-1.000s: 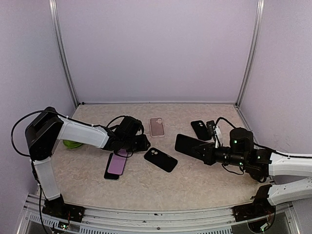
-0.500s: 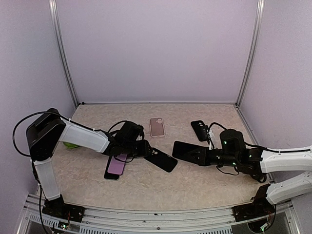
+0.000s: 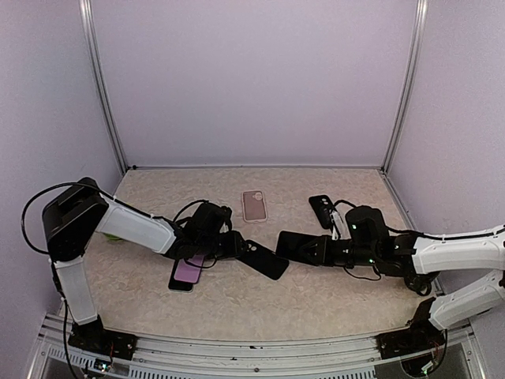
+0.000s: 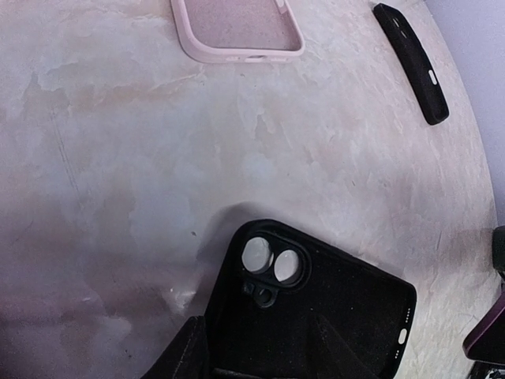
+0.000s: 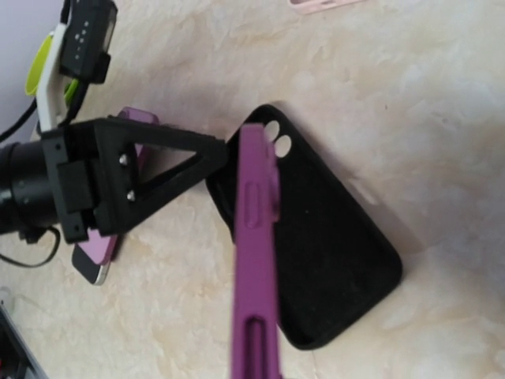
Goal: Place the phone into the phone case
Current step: Move the phone case to the center of the board, then install the phone into the phone case.
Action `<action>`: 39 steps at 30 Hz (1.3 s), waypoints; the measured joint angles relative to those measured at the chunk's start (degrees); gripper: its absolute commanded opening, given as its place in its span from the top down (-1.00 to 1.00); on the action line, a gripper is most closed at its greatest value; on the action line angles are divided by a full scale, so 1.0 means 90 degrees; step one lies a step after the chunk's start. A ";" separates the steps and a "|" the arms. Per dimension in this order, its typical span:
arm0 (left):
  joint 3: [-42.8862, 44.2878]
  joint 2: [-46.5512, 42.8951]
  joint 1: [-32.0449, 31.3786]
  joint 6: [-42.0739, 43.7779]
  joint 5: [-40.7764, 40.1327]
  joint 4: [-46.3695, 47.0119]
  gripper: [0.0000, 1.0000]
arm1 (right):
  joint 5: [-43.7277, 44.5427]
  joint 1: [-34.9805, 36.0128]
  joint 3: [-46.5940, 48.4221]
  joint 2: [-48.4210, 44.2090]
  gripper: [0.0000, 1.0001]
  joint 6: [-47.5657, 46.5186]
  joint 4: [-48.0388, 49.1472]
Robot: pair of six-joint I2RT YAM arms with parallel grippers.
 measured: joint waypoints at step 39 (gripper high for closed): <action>-0.0532 -0.1022 -0.0381 -0.0576 -0.0248 0.0194 -0.12 | -0.0622 0.0000 0.1107 0.1292 1.00 0.1192 -0.0658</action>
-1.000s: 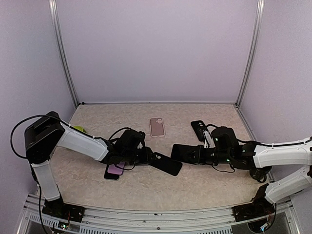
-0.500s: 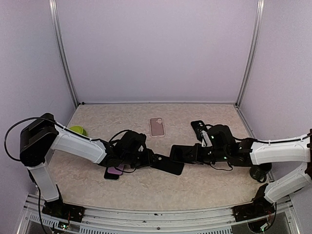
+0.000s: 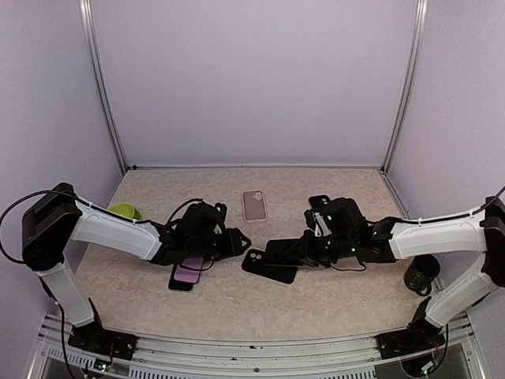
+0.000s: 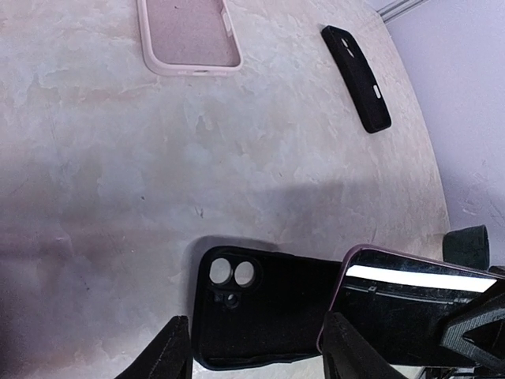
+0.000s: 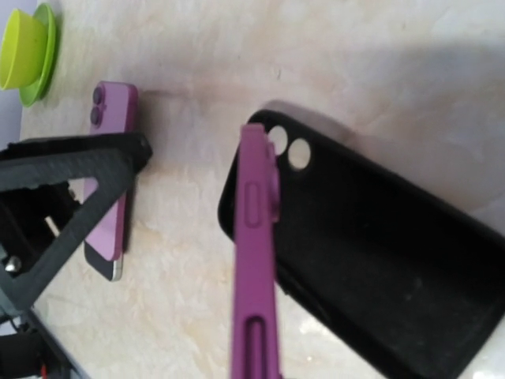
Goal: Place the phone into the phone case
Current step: Install the phone into the phone case.
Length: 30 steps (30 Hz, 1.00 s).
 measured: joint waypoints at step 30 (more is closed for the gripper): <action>-0.0763 0.0420 0.0202 0.0015 0.0894 0.1566 -0.23 | -0.1659 -0.0529 0.0243 0.1406 1.00 0.1086 0.1100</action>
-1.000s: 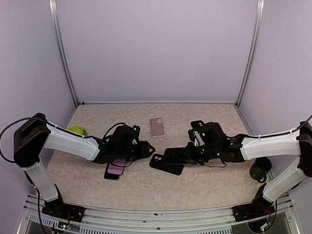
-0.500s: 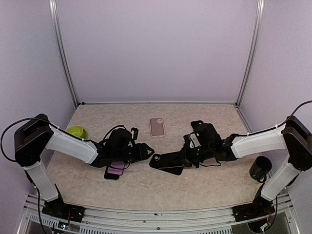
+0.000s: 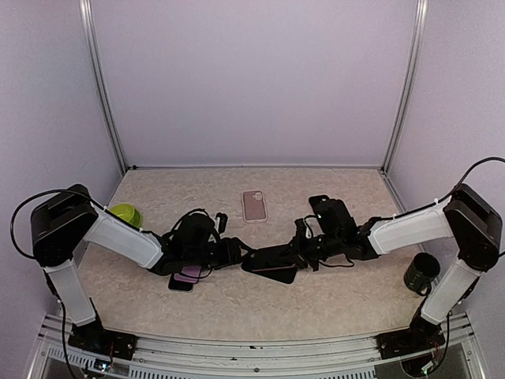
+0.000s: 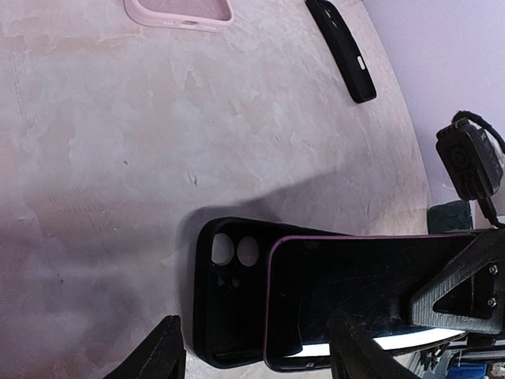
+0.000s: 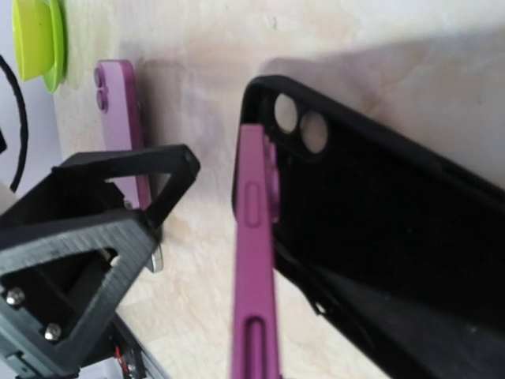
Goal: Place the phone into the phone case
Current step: Install the phone into the phone case.
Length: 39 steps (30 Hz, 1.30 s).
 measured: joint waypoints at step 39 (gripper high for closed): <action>-0.0112 0.0556 -0.0182 -0.0345 0.0158 0.0818 -0.22 | -0.0787 -0.0299 -0.0100 0.0937 1.00 0.0821 0.1365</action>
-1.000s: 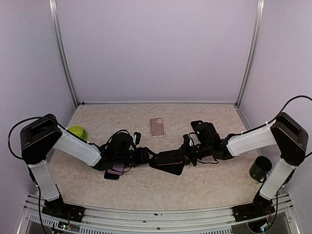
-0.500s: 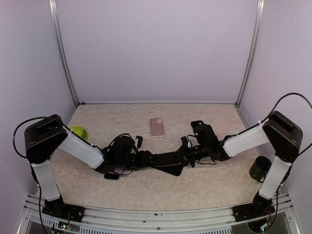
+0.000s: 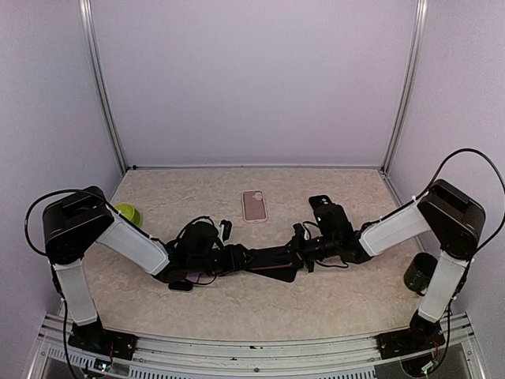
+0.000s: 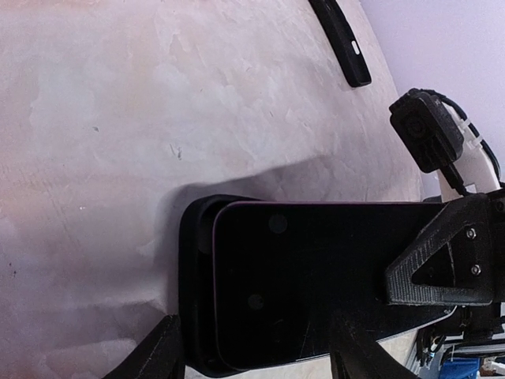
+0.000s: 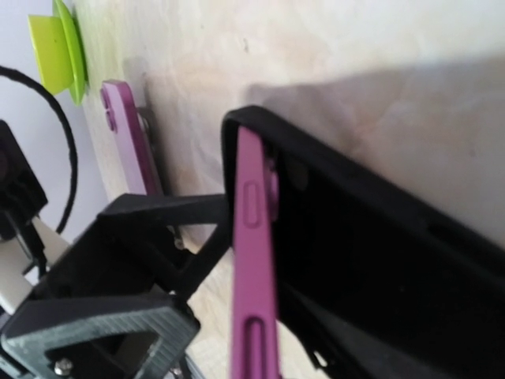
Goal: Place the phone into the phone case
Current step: Install the phone into the phone case.
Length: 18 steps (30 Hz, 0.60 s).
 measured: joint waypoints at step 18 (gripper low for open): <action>-0.0039 0.0053 0.0073 0.0039 0.0092 0.0168 -0.23 | -0.0658 -0.0175 0.0029 0.0707 1.00 0.0134 0.1073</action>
